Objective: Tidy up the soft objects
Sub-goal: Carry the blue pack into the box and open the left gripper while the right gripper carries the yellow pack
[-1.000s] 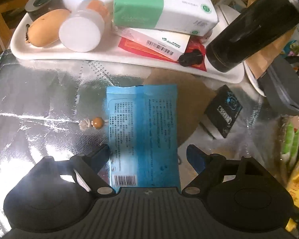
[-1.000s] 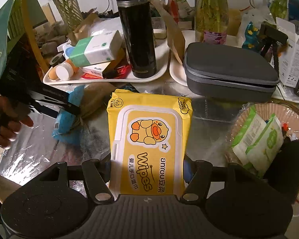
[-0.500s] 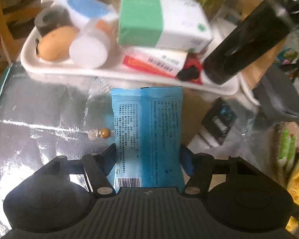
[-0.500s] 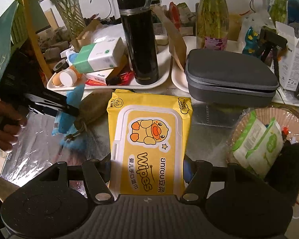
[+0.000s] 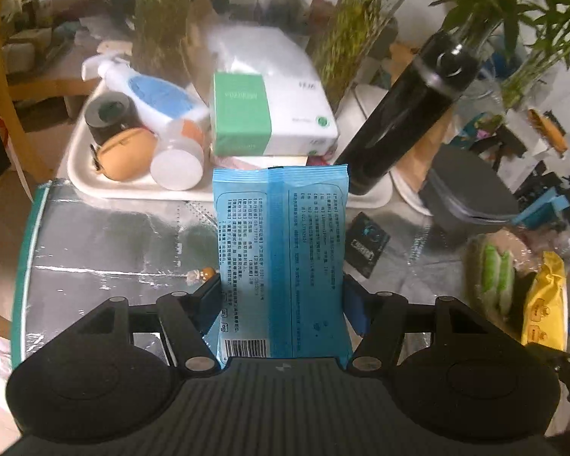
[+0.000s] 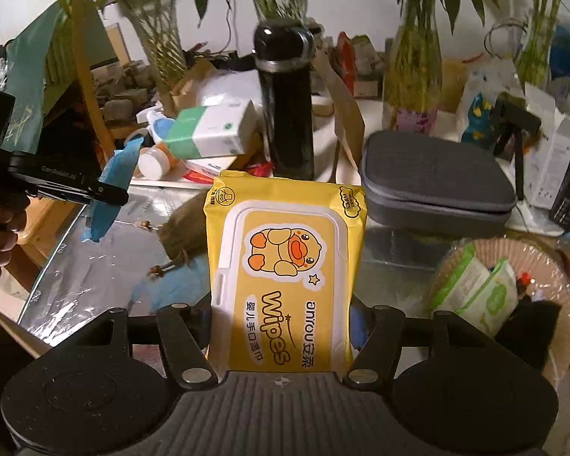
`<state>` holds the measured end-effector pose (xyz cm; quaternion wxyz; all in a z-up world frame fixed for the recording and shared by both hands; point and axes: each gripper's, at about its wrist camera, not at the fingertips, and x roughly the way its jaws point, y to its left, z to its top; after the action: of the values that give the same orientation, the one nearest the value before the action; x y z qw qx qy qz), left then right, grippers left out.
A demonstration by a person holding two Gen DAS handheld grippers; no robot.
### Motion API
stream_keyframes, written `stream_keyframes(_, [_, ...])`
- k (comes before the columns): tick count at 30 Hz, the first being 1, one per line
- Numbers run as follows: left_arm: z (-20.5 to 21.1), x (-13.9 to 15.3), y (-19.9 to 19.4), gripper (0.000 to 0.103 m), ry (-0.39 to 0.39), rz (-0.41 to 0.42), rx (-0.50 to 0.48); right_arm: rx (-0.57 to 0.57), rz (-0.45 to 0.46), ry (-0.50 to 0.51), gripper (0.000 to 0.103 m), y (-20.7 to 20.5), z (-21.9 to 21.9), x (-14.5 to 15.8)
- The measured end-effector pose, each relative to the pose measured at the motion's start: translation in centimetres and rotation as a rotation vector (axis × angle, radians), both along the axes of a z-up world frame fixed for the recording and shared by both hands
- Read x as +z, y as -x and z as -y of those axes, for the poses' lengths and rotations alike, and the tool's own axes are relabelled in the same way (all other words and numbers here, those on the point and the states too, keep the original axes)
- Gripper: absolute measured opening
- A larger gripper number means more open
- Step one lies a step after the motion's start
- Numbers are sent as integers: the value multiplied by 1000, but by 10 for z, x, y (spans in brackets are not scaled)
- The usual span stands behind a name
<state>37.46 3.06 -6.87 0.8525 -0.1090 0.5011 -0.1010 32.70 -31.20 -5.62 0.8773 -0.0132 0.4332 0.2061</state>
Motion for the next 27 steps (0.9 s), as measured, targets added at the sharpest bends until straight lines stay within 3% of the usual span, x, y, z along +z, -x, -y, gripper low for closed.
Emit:
stream_keyframes(12, [-6, 56, 57, 63, 15, 72, -27, 59, 15, -38, 67, 39, -7, 48])
stream_keyframes(27, [17, 98, 144, 63, 59, 98, -110, 105, 33, -44, 67, 96, -15, 70])
